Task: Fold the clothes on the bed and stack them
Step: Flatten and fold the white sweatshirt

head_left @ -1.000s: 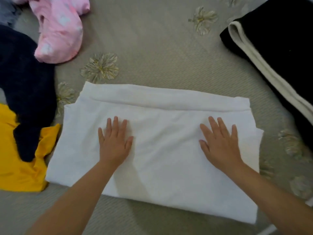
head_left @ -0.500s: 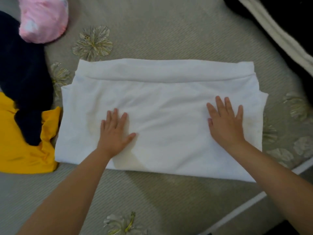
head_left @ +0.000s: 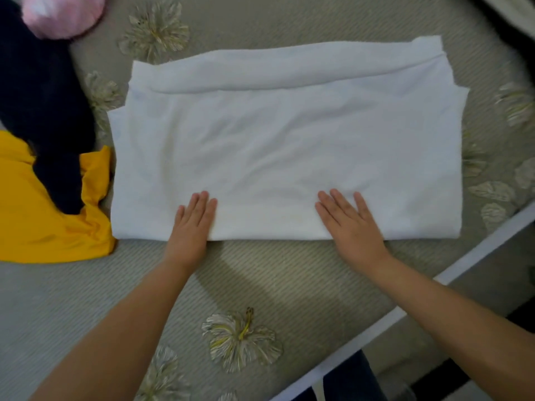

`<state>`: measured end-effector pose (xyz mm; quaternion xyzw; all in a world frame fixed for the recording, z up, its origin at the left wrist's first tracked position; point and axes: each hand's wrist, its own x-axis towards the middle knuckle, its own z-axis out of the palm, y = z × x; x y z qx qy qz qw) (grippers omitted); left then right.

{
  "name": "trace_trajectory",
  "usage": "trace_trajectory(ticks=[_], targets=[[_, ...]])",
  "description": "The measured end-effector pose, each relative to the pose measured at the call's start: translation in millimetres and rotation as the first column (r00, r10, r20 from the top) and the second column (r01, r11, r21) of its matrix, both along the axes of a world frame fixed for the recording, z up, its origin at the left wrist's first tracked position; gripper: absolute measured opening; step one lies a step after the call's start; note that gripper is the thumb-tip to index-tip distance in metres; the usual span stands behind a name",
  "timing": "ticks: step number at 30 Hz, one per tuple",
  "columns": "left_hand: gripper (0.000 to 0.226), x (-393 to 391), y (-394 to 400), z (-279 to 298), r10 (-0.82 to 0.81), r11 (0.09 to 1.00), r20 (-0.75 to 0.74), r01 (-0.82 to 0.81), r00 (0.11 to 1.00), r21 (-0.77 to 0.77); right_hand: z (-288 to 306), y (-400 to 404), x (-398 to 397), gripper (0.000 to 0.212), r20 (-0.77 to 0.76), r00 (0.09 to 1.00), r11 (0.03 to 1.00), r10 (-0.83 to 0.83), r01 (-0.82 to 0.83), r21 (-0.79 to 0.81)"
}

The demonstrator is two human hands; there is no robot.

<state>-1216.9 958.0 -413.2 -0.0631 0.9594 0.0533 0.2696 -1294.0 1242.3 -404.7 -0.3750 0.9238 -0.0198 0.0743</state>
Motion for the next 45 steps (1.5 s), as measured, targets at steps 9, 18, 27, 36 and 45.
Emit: trace_trajectory(ticks=[9, 18, 27, 36, 45], targets=[[0.076, 51.3, 114.9, 40.1, -0.029, 0.997, 0.311, 0.007, 0.950, 0.073, 21.2, 92.6, 13.1, 0.054, 0.016, 0.999, 0.994, -0.032, 0.030, 0.109], [0.033, -73.6, 205.7, 71.3, -0.344, 0.937, 0.340, 0.340, 0.875, 0.074, 55.7, 165.7, -50.0, 0.050, 0.437, 0.813, 0.916, -0.384, 0.394, 0.072], [0.056, -274.2, 318.7, 55.9, -0.546, 0.836, -0.120, 0.549, 0.829, -0.011, 27.1, 199.8, -111.0, 0.055, 0.603, 0.212, 0.363, -0.769, 0.921, 0.138], [0.035, -329.7, 352.5, 40.3, -0.661, 0.750, -0.023, 0.660, 0.750, -0.046, 42.8, 192.0, -105.7, 0.034, 0.399, 0.357, 0.437, -0.844, 0.890, 0.128], [0.014, -264.5, 220.4, 100.1, -0.622, 0.610, -0.699, 0.778, 0.353, -0.150, 109.0, 97.4, -37.0, 0.018, 0.190, 0.578, 0.548, -0.794, 0.815, -0.188]])
